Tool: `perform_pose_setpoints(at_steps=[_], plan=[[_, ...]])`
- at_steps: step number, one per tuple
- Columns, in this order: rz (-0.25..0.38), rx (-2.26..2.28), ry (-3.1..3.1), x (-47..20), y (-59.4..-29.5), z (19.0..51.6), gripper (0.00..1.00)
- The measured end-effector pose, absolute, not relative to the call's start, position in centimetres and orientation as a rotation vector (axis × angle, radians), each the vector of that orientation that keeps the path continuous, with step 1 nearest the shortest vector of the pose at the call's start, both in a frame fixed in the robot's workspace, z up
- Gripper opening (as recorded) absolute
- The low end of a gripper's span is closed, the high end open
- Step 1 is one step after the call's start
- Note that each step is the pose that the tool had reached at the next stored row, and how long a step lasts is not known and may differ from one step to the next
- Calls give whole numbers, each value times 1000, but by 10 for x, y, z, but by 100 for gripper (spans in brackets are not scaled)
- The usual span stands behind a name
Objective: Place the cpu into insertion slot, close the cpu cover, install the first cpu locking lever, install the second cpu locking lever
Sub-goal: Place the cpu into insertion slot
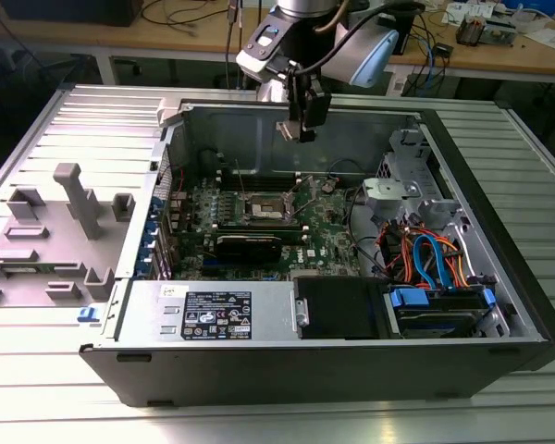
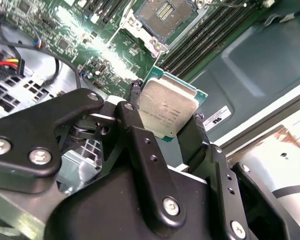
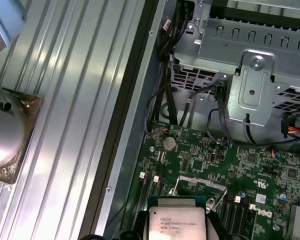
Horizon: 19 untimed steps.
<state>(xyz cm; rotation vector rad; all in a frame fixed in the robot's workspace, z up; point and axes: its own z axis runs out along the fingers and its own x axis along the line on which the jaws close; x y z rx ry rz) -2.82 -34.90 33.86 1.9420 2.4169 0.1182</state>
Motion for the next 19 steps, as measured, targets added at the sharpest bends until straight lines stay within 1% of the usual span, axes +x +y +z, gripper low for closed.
perform_pose_setpoints(at_steps=[3,19], plan=[[110,2027,2350,-28,-349,336,54],[55,2157,2274,-28,-352,321,54]])
